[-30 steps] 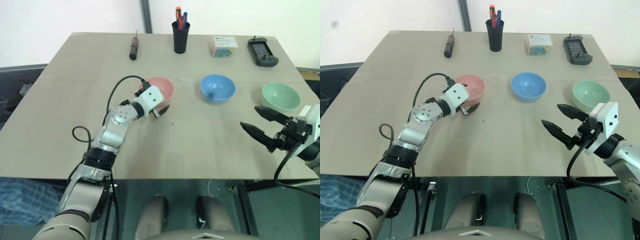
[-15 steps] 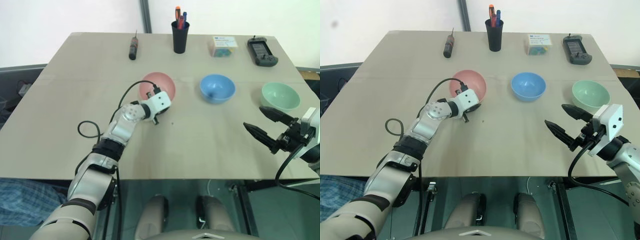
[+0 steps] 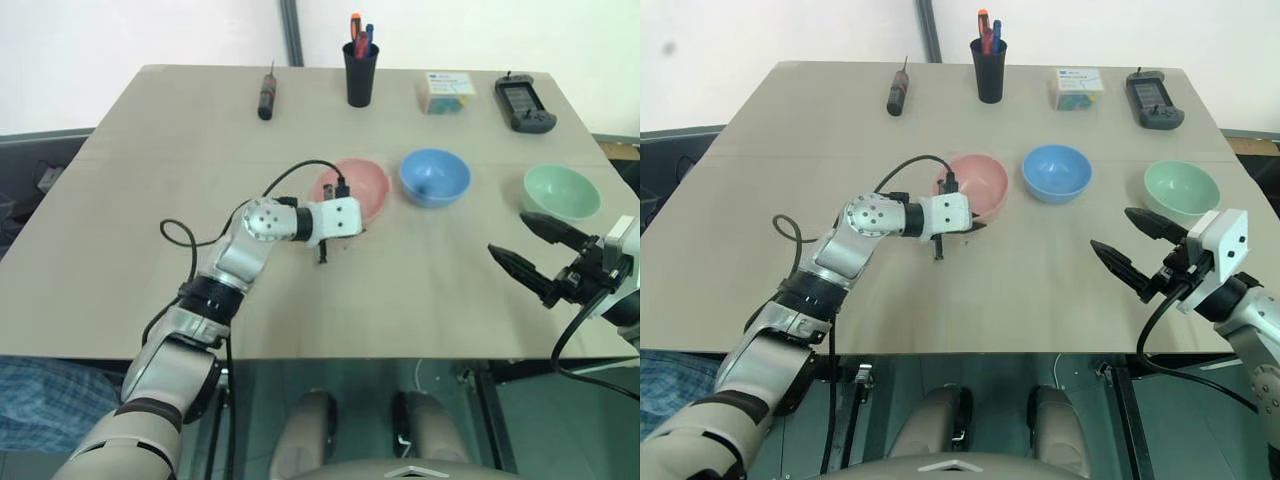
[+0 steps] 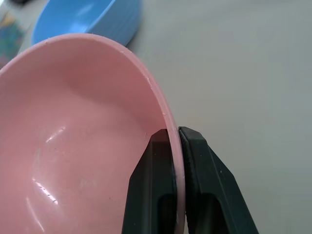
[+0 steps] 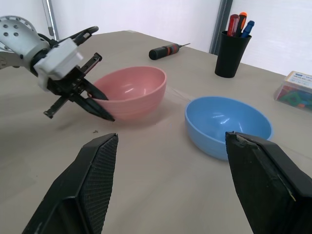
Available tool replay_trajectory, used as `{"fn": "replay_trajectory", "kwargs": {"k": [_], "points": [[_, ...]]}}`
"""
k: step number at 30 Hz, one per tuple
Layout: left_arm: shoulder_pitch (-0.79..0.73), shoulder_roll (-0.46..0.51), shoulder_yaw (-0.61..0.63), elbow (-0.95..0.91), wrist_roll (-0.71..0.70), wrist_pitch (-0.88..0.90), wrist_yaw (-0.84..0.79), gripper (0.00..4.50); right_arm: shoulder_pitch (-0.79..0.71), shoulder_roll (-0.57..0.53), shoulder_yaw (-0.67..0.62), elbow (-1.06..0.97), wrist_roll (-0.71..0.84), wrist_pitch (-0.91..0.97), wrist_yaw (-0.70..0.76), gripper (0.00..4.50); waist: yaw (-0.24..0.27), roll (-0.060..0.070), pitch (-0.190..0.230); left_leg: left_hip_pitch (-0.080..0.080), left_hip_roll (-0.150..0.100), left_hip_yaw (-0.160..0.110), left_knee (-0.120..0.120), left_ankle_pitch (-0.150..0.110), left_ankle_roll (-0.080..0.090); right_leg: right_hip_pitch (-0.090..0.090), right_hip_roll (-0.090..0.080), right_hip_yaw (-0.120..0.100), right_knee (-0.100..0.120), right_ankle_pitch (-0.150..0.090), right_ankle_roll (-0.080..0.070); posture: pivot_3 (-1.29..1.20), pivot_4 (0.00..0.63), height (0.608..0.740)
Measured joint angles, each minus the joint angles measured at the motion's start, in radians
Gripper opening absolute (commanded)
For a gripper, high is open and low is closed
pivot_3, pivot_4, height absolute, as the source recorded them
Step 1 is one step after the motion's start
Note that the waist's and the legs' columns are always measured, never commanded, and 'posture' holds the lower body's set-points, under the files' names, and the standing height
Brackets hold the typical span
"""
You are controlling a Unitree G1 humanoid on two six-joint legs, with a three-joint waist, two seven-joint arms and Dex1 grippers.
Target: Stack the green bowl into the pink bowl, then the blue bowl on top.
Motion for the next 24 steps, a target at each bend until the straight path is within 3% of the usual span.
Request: {"fn": "replay_trajectory", "kwargs": {"k": [8, 11, 19, 24], "points": [[0.021, 0.012, -0.083, -0.053, 0.001, -0.121, -0.123, 0.01, -0.006, 0.003, 0.001, 0.001, -0.01, -0.003, -0.003, 3.68, 0.001, 0.0, 0.0, 0.0, 0.0, 0.0, 0.001, 0.0, 0.0, 0.0, 0.0, 0.0, 0.0, 0.0, 0.0, 0.0, 0.15, 0.74], [0.021, -0.011, -0.1, -0.055, 0.006, -0.171, -0.118, 1.07, -0.013, 0.006, 0.004, 0.001, -0.013, -0.004, -0.004, 3.68, 0.002, 0.0, 0.0, 0.0, 0.0, 0.0, 0.001, 0.0, 0.0, 0.0, 0.0, 0.0, 0.0, 0.0, 0.0, 0.0, 0.15, 0.74], [0.021, -0.062, -0.103, -0.082, -0.002, -0.216, -0.078, 4.45, -0.012, 0.007, 0.005, 0.0, -0.018, -0.004, -0.007, 3.68, -0.001, 0.0, 0.0, 0.0, 0.0, 0.0, 0.001, 0.0, 0.0, 0.0, 0.0, 0.001, 0.001, 0.0, 0.0, 0.0, 0.15, 0.74], [0.028, -0.047, -0.078, -0.091, -0.031, -0.216, -0.078, 4.48, -0.015, 0.007, 0.007, 0.001, -0.018, -0.004, -0.008, 3.68, 0.0, 0.0, 0.0, 0.0, 0.0, 0.0, 0.001, 0.0, 0.0, 0.0, 0.001, 0.001, 0.001, 0.0, 0.0, 0.0, 0.15, 0.74]]}}
